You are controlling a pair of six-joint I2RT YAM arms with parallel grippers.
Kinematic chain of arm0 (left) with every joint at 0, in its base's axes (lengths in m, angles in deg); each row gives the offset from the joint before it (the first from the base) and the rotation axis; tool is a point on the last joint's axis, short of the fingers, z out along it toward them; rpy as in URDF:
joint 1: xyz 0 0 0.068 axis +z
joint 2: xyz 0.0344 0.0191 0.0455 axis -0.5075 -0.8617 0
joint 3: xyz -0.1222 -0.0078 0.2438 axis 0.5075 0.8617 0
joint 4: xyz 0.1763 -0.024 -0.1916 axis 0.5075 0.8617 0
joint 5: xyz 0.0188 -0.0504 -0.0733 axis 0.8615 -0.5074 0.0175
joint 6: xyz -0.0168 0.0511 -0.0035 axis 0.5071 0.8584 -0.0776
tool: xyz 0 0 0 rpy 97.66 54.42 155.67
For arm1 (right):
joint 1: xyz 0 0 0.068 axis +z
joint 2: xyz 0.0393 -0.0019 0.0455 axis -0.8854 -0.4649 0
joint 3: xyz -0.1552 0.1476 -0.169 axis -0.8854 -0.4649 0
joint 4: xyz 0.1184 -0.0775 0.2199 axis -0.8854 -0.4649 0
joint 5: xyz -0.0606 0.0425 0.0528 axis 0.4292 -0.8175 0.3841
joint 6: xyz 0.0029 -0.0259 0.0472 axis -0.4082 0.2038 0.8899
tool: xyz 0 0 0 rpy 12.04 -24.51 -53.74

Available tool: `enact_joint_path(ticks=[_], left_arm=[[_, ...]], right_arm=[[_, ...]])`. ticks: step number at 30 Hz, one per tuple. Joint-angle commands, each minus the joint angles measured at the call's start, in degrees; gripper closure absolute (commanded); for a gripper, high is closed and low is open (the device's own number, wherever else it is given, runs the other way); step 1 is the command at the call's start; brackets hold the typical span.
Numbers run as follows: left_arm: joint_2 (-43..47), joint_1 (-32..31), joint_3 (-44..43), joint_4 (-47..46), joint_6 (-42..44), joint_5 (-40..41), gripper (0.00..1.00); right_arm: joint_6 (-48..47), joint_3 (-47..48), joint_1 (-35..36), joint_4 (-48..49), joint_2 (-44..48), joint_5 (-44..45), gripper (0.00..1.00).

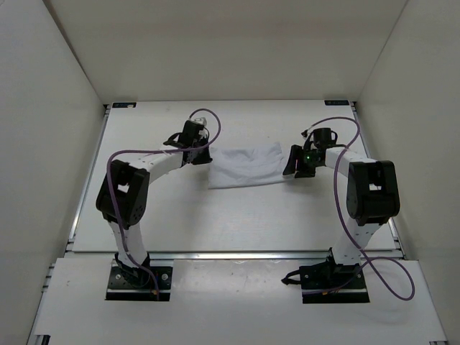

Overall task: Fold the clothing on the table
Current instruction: Fold the skirt

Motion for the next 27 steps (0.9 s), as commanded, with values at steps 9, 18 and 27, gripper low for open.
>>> enact_joint_path(ticks=[9,18,27], left_arm=[[-8.0,-0.4,-4.9,-7.3,-3.5,2.9,1.0],[-8.8,-1.0,-2.6,-5.4,-4.3,2.3,1.0],[-9.4,-3.1,-3.0,-1.7,-5.8,0.3,1.0]], right_arm=[[2.2,-3.6,1.1,1.8,-0.4,-2.0,0.71],[3.8,-1.7,0.3,4.3,-1.2,-2.2,1.0],[1.9,11.8,-0.4,-1.3,-0.9,-1.6,1.0]])
